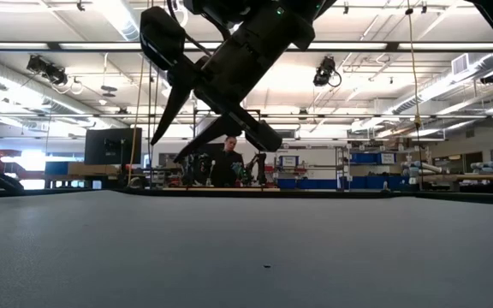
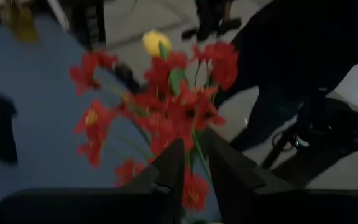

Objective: Sort flowers into vase by color
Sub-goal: Put the yellow flower into the transparent flower vase

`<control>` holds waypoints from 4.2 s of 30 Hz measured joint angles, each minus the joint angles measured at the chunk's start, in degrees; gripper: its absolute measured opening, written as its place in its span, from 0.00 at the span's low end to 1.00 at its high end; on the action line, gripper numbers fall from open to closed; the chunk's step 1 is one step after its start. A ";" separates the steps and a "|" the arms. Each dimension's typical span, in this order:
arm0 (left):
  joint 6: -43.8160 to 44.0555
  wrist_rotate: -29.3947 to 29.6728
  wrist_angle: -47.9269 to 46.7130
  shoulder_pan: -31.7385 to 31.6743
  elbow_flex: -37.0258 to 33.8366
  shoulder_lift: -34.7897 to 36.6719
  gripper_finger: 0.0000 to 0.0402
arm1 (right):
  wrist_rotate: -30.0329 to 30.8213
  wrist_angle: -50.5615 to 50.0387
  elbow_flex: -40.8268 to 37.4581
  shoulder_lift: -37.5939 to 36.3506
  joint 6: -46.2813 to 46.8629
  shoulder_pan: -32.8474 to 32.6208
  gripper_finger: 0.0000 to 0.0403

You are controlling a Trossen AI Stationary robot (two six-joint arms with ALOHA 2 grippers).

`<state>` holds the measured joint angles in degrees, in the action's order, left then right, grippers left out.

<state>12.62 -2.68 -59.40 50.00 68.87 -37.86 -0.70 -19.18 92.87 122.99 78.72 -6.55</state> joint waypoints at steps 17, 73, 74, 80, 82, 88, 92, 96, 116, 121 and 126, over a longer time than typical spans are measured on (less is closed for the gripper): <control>28.71 -9.03 -15.58 3.15 15.22 -20.03 0.21 | 5.63 -3.61 -0.01 0.01 -9.66 0.11 0.35; 40.31 9.15 -25.47 13.65 19.72 -36.46 0.22 | 5.02 -8.37 -0.01 0.01 -23.30 1.03 0.35; 39.79 9.14 -25.48 13.66 19.72 -36.87 0.22 | 5.02 -8.37 -0.01 0.01 -23.30 1.03 0.35; 37.23 9.14 -25.47 15.23 19.68 -38.73 0.26 | 5.02 -8.37 -0.01 0.01 -23.28 1.05 0.35; 37.23 9.33 -25.46 15.26 19.68 -38.98 0.29 | 5.04 -8.39 -0.01 0.01 -23.28 1.05 0.35; 38.66 12.32 -25.68 15.23 19.66 -39.13 0.37 | 5.06 -8.37 -0.01 0.01 -23.24 1.05 0.35; 39.11 12.33 -25.70 15.23 19.66 -39.13 0.38 | 5.09 -8.37 -0.01 0.01 -23.24 1.05 0.35; 39.29 12.32 -25.54 15.85 18.79 -39.27 0.38 | 5.10 -8.37 -0.01 0.01 -23.24 1.05 0.35; 40.61 11.49 -23.72 16.72 15.74 -39.39 0.05 | 4.03 -8.37 -0.01 0.01 -23.35 0.90 0.35; 40.27 8.37 -23.68 16.72 16.27 -39.37 0.02 | 3.62 -8.37 -0.01 0.01 -23.37 0.90 0.35; 35.11 6.49 -23.63 17.43 19.84 -39.33 0.02 | 3.59 -8.37 -0.01 0.01 -23.37 0.90 0.35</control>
<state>47.73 3.81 -83.02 67.43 88.72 -77.19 2.89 -27.55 92.86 123.00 55.35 -5.65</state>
